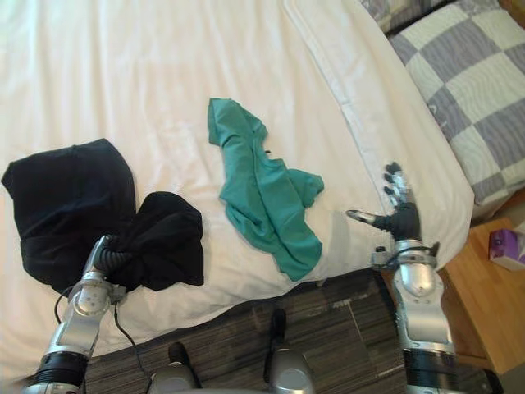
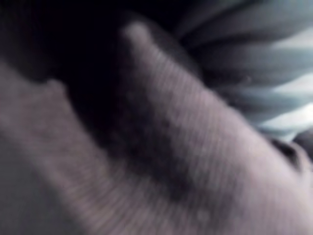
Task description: Tidy the bed and pick cloth on bed and put in laundry
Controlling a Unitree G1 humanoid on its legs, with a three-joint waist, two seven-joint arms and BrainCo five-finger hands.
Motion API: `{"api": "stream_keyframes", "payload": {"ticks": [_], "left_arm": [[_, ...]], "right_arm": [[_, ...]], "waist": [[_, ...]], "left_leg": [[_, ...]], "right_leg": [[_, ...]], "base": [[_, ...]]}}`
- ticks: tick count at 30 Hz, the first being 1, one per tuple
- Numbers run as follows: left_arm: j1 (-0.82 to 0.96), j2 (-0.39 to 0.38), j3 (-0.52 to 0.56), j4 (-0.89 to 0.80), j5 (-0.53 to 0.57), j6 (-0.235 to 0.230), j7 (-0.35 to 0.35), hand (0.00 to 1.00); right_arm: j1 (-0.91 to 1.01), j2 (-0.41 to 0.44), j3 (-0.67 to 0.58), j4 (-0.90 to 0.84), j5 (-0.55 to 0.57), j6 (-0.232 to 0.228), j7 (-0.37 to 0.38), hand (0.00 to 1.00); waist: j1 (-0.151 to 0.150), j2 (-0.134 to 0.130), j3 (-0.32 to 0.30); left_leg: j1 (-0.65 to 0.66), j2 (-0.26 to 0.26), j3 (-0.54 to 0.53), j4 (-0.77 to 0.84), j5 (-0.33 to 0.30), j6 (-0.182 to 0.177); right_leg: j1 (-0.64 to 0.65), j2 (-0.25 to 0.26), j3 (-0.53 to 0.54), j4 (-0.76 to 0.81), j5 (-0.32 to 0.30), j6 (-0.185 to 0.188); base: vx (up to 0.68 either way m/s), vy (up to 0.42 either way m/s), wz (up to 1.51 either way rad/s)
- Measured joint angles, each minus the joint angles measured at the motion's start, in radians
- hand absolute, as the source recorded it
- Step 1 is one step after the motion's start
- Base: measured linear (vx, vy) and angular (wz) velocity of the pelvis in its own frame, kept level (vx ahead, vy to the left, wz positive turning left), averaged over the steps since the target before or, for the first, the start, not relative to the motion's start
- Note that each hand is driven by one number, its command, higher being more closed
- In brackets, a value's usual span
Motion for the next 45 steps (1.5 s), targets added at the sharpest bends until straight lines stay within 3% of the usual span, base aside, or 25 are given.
{"api": "stream_keyframes", "payload": {"ticks": [4,9,14,21,24,29,30,37,41,45], "left_arm": [[0.002,-0.020,-0.024,0.004,-0.048,-0.020,-0.001,1.00],[0.002,-0.029,-0.029,0.016,-0.071,-0.043,0.005,1.00],[-0.025,-0.030,-0.036,0.016,-0.109,-0.043,0.005,1.00],[-0.117,-0.034,-0.037,-0.051,-0.107,-0.043,0.033,1.00],[-0.145,-0.040,-0.037,-0.110,-0.107,-0.047,0.045,1.00],[-0.173,-0.065,-0.039,-0.154,-0.106,-0.049,0.094,1.00],[-0.179,-0.067,-0.045,-0.154,-0.106,-0.049,0.106,1.00],[-0.193,-0.069,-0.061,-0.150,-0.116,-0.049,0.138,1.00],[-0.193,-0.072,-0.069,-0.129,-0.115,-0.050,0.151,1.00],[-0.218,-0.095,-0.087,-0.035,-0.093,-0.050,0.153,1.00]], "right_arm": [[-0.026,0.000,0.083,0.017,-0.067,0.053,0.002,0.00],[-0.110,0.001,0.208,0.065,-0.104,0.120,0.002,0.00],[-0.206,0.004,0.266,0.197,-0.106,0.159,-0.004,0.00],[-0.400,0.040,0.327,0.444,-0.143,0.188,-0.064,0.00],[-0.505,0.040,0.332,0.530,-0.143,0.198,-0.092,0.00],[-0.644,0.029,0.345,0.629,-0.165,0.223,-0.112,0.00],[-0.665,0.019,0.347,0.644,-0.184,0.230,-0.110,1.00],[-0.733,-0.090,0.352,0.681,-0.256,0.218,0.036,1.00],[-0.727,-0.089,0.307,0.705,-0.199,0.211,0.054,1.00],[-0.579,-0.002,0.134,0.728,-0.042,0.123,0.043,1.00]], "waist": [[0.007,-0.009,-0.009],[0.049,-0.057,-0.040],[0.063,-0.081,-0.036],[0.120,-0.118,0.059],[0.130,-0.116,0.115],[0.132,-0.092,0.145],[0.133,-0.085,0.149],[0.131,-0.013,0.157],[0.128,0.000,0.156],[0.121,0.002,0.157]], "left_leg": [[0.003,0.000,-0.048,-0.001,0.002,-0.001],[-0.004,-0.002,-0.064,-0.001,0.004,-0.002],[-0.034,-0.001,-0.106,0.000,0.019,-0.003],[-0.104,0.010,-0.150,0.019,0.035,-0.006],[-0.137,0.009,-0.172,0.014,0.053,-0.005],[-0.199,0.006,-0.188,-0.002,0.074,-0.005],[-0.207,0.005,-0.189,-0.008,0.079,-0.004],[-0.243,0.003,-0.191,-0.020,0.103,-0.002],[-0.227,0.003,-0.190,-0.019,0.106,-0.002],[-0.159,0.003,-0.185,-0.019,0.106,-0.002]], "right_leg": [[0.037,-0.006,-0.048,0.000,-0.003,-0.002],[0.042,-0.010,-0.060,0.000,-0.012,-0.001],[0.042,-0.012,-0.094,0.002,-0.017,0.000],[-0.007,-0.011,-0.124,0.039,-0.032,0.000],[-0.026,-0.012,-0.146,0.041,-0.029,0.001],[-0.088,-0.014,-0.162,0.048,-0.026,0.001],[-0.097,-0.015,-0.164,0.050,-0.026,0.001],[-0.145,-0.015,-0.165,0.061,-0.019,-0.004],[-0.138,-0.016,-0.165,0.062,-0.019,-0.005],[-0.061,-0.016,-0.175,0.058,-0.029,-0.020]], "base": [[0.01,0.002,0.32],[-0.01,-0.005,0.09],[-0.02,-0.016,0.22],[-0.04,-0.018,0.16],[-0.02,-0.011,0.20],[0.01,-0.007,0.11],[0.00,-0.008,0.04],[-0.01,-0.003,-0.01],[0.03,-0.001,-0.02],[0.05,0.006,0.06]]}}
